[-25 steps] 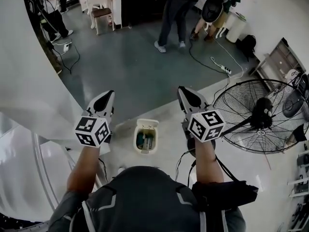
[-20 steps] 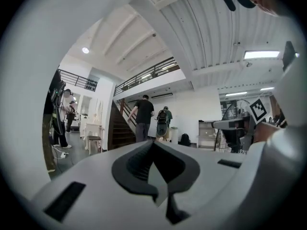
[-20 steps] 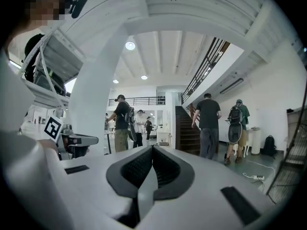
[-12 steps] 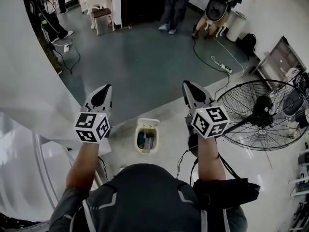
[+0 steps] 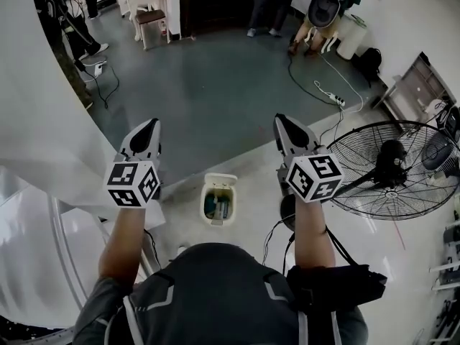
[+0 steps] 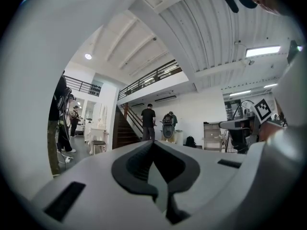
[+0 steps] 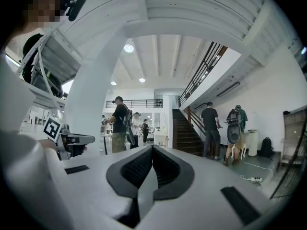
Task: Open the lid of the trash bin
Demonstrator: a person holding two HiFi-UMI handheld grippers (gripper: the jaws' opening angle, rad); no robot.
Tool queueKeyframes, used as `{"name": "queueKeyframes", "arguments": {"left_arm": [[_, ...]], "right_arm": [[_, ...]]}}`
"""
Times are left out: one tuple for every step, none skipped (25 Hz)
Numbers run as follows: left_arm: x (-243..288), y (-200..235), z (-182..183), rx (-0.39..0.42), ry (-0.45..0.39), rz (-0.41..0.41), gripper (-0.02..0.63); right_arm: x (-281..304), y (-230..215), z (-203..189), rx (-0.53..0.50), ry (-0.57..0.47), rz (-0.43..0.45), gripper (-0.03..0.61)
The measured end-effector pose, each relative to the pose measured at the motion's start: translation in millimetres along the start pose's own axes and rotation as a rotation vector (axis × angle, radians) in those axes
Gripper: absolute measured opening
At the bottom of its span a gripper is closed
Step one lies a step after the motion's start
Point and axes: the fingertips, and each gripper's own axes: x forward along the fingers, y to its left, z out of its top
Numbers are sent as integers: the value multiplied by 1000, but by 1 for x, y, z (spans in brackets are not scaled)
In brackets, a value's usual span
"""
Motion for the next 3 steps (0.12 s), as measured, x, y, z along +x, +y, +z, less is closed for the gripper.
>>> {"name": "queueKeyframes", "arguments": {"left_arm": [[0, -1, 0, 1, -2, -1, 9], [0, -2, -1, 2, -5, -2, 9], [-1, -3, -1, 4, -7, -4, 9]], "right_arm": [[-1, 0, -1, -1, 1, -1, 26], [-1, -1, -1, -1, 2, -3, 26], [-2, -2, -2, -2, 3, -5, 26]]}}
